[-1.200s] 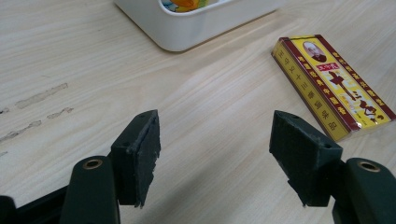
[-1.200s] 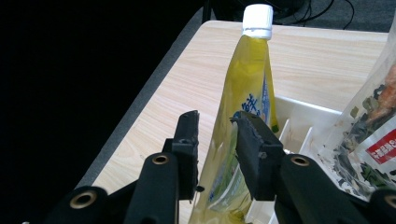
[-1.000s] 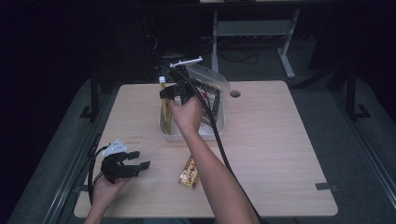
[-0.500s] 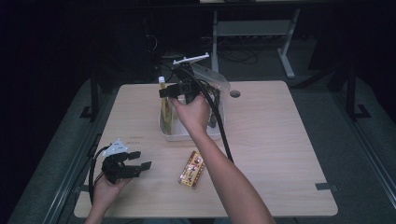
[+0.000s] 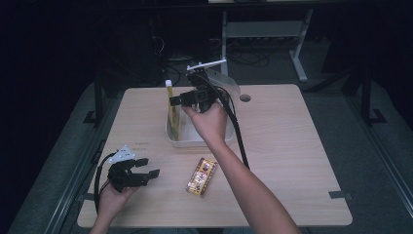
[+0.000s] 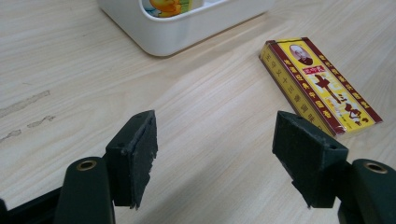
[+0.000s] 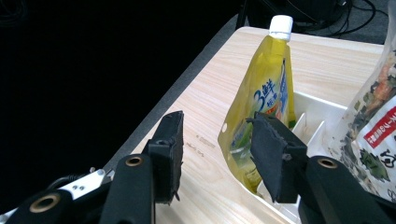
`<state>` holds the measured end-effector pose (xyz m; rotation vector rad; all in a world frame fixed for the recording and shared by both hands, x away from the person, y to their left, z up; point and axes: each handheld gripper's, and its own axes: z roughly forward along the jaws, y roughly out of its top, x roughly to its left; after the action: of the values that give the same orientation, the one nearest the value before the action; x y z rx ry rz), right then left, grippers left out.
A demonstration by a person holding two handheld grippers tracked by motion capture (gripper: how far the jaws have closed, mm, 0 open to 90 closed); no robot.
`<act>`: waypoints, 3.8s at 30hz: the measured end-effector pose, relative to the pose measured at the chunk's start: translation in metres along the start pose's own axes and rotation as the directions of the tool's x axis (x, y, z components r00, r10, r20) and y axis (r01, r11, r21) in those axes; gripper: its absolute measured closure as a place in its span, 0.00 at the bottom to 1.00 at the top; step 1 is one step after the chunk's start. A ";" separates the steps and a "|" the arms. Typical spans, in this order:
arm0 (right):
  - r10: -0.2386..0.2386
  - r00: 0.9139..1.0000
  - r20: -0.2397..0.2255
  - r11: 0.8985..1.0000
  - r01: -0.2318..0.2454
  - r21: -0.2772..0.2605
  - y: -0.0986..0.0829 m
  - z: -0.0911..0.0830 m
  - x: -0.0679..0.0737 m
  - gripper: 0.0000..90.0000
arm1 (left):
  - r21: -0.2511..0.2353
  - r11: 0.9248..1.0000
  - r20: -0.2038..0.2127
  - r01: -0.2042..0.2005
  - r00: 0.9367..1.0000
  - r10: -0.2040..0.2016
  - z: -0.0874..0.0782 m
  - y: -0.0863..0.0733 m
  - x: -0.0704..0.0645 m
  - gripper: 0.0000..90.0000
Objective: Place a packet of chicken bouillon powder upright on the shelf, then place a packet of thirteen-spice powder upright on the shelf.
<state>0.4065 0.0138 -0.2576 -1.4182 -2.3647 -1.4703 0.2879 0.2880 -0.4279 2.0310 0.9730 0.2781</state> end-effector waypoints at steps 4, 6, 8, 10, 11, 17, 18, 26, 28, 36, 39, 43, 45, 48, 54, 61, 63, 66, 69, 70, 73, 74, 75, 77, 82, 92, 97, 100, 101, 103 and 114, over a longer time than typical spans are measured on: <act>0.002 1.000 -0.004 1.000 -0.002 0.001 -0.003 -0.003 -0.003 0.59 | -0.002 1.000 0.002 -0.001 1.000 0.001 0.000 0.000 -0.001 0.33; -0.002 1.000 -0.005 1.000 0.002 0.003 -0.005 -0.004 -0.003 0.58 | -0.002 1.000 0.004 -0.001 1.000 0.001 0.000 0.000 -0.001 0.33; -0.003 1.000 -0.005 1.000 0.003 0.007 -0.007 -0.005 -0.004 0.58 | -0.001 1.000 0.004 -0.003 1.000 0.003 0.001 0.001 -0.002 0.33; -0.006 1.000 -0.005 1.000 0.006 0.010 -0.009 -0.005 -0.005 0.58 | -0.001 1.000 0.006 -0.004 1.000 0.004 0.001 0.000 -0.002 0.33; -0.006 1.000 -0.005 1.000 0.006 0.010 -0.009 -0.005 -0.005 0.58 | -0.001 1.000 0.006 -0.004 1.000 0.004 0.001 0.000 -0.002 0.33; -0.007 1.000 -0.005 1.000 0.007 0.016 -0.013 -0.006 -0.008 0.58 | -0.002 1.000 0.007 -0.004 1.000 0.004 0.001 0.000 -0.002 0.33; -0.005 1.000 -0.007 1.000 0.005 0.018 -0.014 -0.006 -0.010 0.57 | -0.004 1.000 0.007 -0.003 1.000 0.003 0.002 0.000 -0.003 0.33; -0.007 1.000 -0.005 1.000 0.007 0.031 -0.021 -0.006 -0.014 0.57 | -0.002 1.000 0.010 -0.009 1.000 0.009 0.002 0.000 -0.004 0.33; -0.008 1.000 0.000 0.999 0.008 0.032 -0.023 -0.007 -0.016 0.56 | -0.005 1.000 0.009 -0.007 1.000 0.007 0.002 0.000 -0.004 0.33; -0.003 1.000 0.005 0.999 0.003 0.034 -0.031 -0.010 -0.024 0.54 | -0.007 1.000 0.012 -0.005 1.000 0.005 0.003 0.001 -0.005 0.32; -0.006 1.000 0.007 0.999 0.005 0.034 -0.034 -0.012 -0.026 0.53 | -0.009 1.000 0.011 -0.006 1.000 0.006 0.003 0.001 -0.005 0.32; -0.007 1.000 0.009 0.999 0.006 0.036 -0.038 -0.014 -0.029 0.53 | -0.008 1.000 0.011 -0.006 1.000 0.006 0.003 0.001 -0.006 0.32; -0.005 1.000 0.008 0.999 0.005 0.034 -0.040 -0.016 -0.030 0.53 | -0.008 1.000 0.012 -0.007 1.000 0.007 0.003 0.001 -0.006 0.32; -0.009 1.000 0.006 0.999 0.009 0.036 -0.044 -0.018 -0.032 0.52 | -0.006 1.000 0.013 -0.009 1.000 0.009 0.004 0.001 -0.007 0.32; -0.015 1.000 0.005 0.999 0.015 0.048 -0.055 -0.020 -0.036 0.51 | -0.005 1.000 0.015 -0.014 1.000 0.014 0.005 0.002 -0.008 0.32; -0.012 1.000 0.010 0.998 0.012 0.064 -0.066 -0.021 -0.042 0.50 | -0.008 1.000 0.026 -0.018 1.000 0.018 0.007 0.003 -0.012 0.32; -0.011 1.000 0.012 0.998 0.010 0.068 -0.069 -0.021 -0.045 0.50 | -0.008 1.000 0.028 -0.019 0.999 0.019 0.007 0.003 -0.013 0.31; -0.009 1.000 0.013 0.998 0.008 0.070 -0.072 -0.022 -0.047 0.50 | -0.005 1.000 0.030 -0.022 0.999 0.022 0.007 0.004 -0.014 0.31; -0.005 1.000 0.022 0.997 0.004 0.078 -0.077 -0.023 -0.053 0.49 | -0.005 1.000 0.032 -0.025 0.999 0.025 0.009 0.004 -0.015 0.31; -0.002 1.000 0.025 0.997 0.000 0.081 -0.079 -0.023 -0.055 0.49 | -0.006 1.000 0.032 -0.025 0.999 0.025 0.009 0.004 -0.015 0.31; -0.002 1.000 0.028 0.996 -0.001 0.084 -0.082 -0.023 -0.057 0.49 | -0.005 1.000 0.034 -0.028 0.999 0.028 0.009 0.005 -0.016 0.31; 0.005 1.000 0.025 0.996 -0.007 0.090 -0.085 -0.022 -0.059 0.49 | -0.004 1.000 0.034 -0.028 0.999 0.028 0.010 0.005 -0.016 0.31; 0.004 1.000 0.025 0.996 -0.006 0.091 -0.086 -0.021 -0.060 0.49 | -0.003 1.000 0.036 -0.031 0.999 0.031 0.010 0.005 -0.017 0.31; 0.003 1.000 0.025 0.995 -0.005 0.099 -0.088 -0.020 -0.061 0.48 | -0.002 1.000 0.036 -0.031 0.999 0.031 0.011 0.005 -0.018 0.31; -0.001 1.000 0.026 0.994 -0.002 0.108 -0.094 -0.019 -0.063 0.48 | 0.000 0.999 0.042 -0.038 0.998 0.038 0.012 0.006 -0.022 0.31; -0.008 0.999 0.037 0.992 0.004 0.126 -0.107 -0.019 -0.072 0.47 | -0.005 0.999 0.066 -0.049 0.997 0.049 0.018 0.010 -0.035 0.29; 0.001 0.999 0.043 0.991 -0.007 0.135 -0.113 -0.020 -0.077 0.47 | -0.005 0.998 0.083 -0.055 0.995 0.055 0.023 0.012 -0.044 0.28; 0.001 0.999 0.045 0.990 -0.008 0.139 -0.117 -0.020 -0.079 0.47 | -0.007 0.998 0.099 -0.055 0.993 0.056 0.026 0.013 -0.050 0.27; 0.000 0.999 0.043 0.990 -0.006 0.140 -0.118 -0.020 -0.080 0.47 | -0.008 0.998 0.105 -0.057 0.993 0.058 0.027 0.013 -0.053 0.26; -0.003 0.999 0.045 0.990 -0.004 0.142 -0.119 -0.020 -0.080 0.47 | -0.007 0.998 0.108 -0.060 0.992 0.060 0.028 0.013 -0.055 0.25; -0.028 0.998 0.055 0.988 0.019 0.151 -0.127 -0.019 -0.081 0.43 | 0.048 0.995 0.123 -0.087 0.989 0.080 0.053 0.012 -0.086 0.21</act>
<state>0.3581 -0.0731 -0.3715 -1.4188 -2.4737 -1.2412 0.2635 0.1901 -0.4392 2.1141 0.8297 0.1729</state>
